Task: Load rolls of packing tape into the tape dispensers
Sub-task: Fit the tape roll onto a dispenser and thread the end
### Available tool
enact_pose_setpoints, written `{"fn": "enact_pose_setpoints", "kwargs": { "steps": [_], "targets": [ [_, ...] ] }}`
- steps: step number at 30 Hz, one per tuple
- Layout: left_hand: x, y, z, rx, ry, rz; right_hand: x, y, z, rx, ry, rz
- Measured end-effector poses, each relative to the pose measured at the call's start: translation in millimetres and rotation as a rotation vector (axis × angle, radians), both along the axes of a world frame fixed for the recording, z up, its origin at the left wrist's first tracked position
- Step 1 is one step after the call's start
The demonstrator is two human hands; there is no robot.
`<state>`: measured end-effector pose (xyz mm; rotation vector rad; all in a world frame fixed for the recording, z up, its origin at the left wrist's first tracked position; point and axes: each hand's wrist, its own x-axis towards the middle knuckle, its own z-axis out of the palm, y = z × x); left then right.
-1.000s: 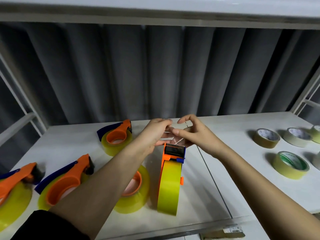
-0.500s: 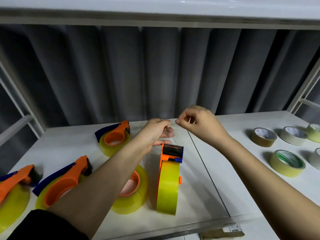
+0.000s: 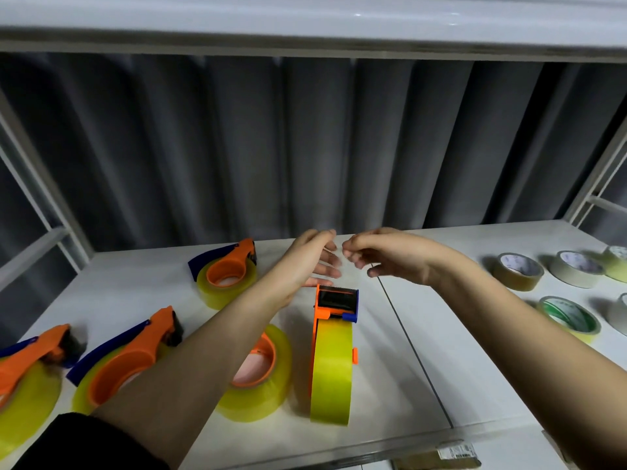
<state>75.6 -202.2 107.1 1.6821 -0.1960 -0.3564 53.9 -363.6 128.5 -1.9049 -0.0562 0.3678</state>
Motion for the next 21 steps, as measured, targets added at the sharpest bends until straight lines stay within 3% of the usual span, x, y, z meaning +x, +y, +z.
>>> {"fn": "enact_pose_setpoints", "kwargs": {
  "steps": [4, 10, 13, 21],
  "targets": [
    [-1.2, 1.7, 0.0, 0.034, -0.015, -0.06, 4.9, -0.5, -8.8, 0.142, 0.176, 0.05],
    [2.6, 1.6, 1.9, 0.03, 0.058, -0.057, 7.5, -1.7, -13.7, 0.183, 0.163, 0.027],
    [3.7, 1.2, 3.6, 0.021, 0.118, -0.1, 5.8, -1.2, -12.0, 0.087, 0.022, 0.04],
    [8.0, 0.3, 6.3, -0.021, 0.293, -0.144, -4.3, 4.1, -13.3, -0.425, -0.556, -0.013]
  ]
}}
